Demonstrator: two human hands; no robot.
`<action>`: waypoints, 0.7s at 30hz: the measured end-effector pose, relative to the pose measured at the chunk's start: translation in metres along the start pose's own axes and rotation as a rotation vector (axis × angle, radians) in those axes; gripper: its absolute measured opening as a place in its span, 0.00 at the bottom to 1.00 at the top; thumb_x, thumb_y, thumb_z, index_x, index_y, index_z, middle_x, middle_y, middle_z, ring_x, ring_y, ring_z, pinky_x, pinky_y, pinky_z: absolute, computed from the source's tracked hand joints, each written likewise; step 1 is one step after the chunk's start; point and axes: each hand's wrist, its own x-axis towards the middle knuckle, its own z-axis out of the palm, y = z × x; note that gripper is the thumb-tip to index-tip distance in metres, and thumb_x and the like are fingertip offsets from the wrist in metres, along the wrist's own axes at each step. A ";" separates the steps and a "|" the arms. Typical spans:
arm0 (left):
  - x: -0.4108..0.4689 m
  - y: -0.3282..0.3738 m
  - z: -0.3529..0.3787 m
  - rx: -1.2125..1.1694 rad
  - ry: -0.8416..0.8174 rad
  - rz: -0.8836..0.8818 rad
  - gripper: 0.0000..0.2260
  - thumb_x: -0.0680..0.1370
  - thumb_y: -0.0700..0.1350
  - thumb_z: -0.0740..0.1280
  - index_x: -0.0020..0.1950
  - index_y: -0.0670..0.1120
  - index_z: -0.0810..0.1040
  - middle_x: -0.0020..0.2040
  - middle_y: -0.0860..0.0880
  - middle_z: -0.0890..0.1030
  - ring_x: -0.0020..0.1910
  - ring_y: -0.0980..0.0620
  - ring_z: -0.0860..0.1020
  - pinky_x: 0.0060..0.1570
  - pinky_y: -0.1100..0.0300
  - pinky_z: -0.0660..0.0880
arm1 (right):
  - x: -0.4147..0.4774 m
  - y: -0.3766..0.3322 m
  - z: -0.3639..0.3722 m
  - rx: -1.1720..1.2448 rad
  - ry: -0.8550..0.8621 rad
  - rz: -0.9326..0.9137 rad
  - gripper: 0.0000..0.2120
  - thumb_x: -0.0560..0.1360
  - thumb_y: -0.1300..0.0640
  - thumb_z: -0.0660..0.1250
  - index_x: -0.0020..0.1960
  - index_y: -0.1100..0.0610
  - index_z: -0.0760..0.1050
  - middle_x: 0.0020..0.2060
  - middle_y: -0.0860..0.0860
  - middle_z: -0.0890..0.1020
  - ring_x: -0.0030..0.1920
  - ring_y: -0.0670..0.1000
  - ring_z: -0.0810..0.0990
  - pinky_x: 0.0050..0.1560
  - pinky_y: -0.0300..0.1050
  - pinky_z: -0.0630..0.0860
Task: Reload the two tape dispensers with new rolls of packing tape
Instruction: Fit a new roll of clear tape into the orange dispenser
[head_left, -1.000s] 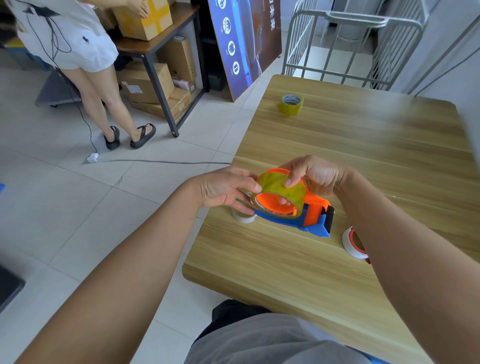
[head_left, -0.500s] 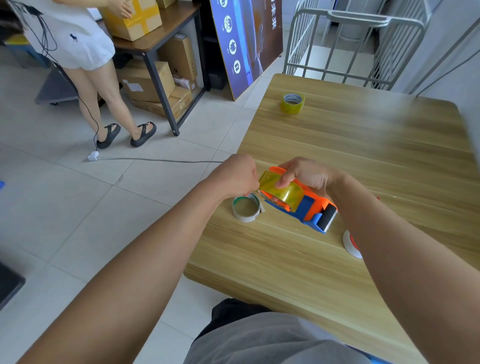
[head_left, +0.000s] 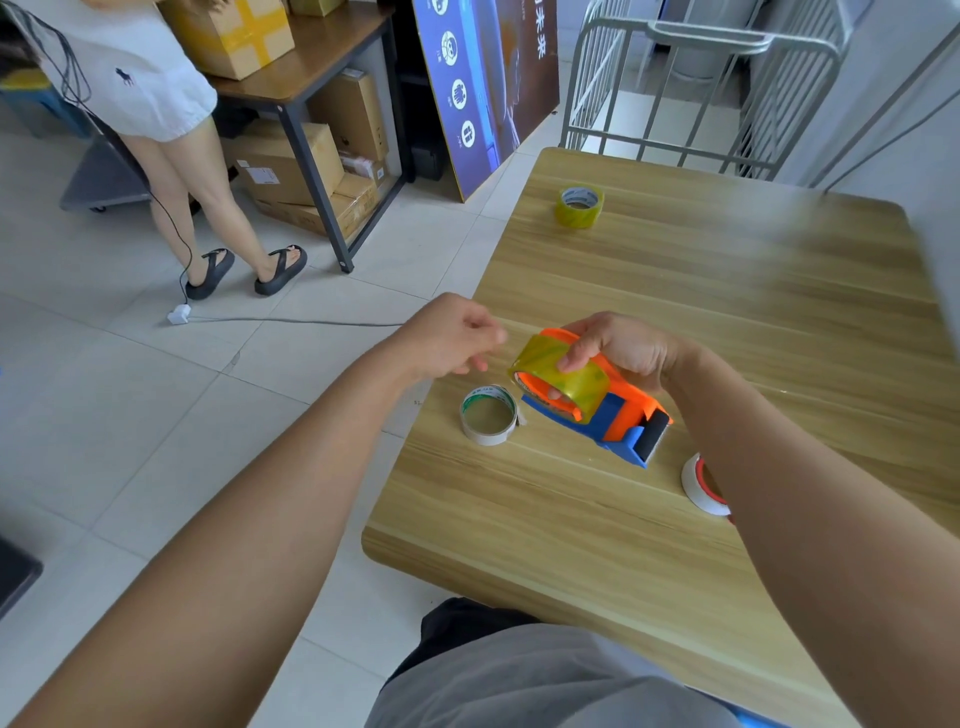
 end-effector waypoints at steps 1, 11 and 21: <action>-0.001 0.000 0.001 -0.010 -0.046 0.009 0.04 0.72 0.50 0.71 0.43 0.51 0.79 0.46 0.50 0.83 0.42 0.54 0.82 0.48 0.56 0.80 | 0.000 0.000 0.000 -0.011 0.002 -0.005 0.26 0.61 0.60 0.67 0.59 0.65 0.74 0.40 0.61 0.82 0.39 0.60 0.79 0.42 0.51 0.76; -0.001 0.003 0.010 0.169 0.002 0.081 0.03 0.72 0.42 0.71 0.39 0.48 0.81 0.38 0.47 0.83 0.42 0.49 0.82 0.45 0.56 0.79 | 0.000 -0.004 0.002 -0.088 0.021 -0.015 0.20 0.67 0.64 0.66 0.59 0.65 0.75 0.42 0.62 0.81 0.38 0.60 0.79 0.41 0.50 0.76; 0.007 0.003 0.010 0.274 0.042 0.162 0.06 0.71 0.40 0.66 0.36 0.49 0.77 0.37 0.53 0.79 0.39 0.53 0.78 0.41 0.59 0.75 | 0.001 0.001 -0.004 0.030 -0.136 -0.050 0.19 0.65 0.61 0.65 0.54 0.65 0.75 0.35 0.60 0.81 0.35 0.59 0.78 0.39 0.49 0.78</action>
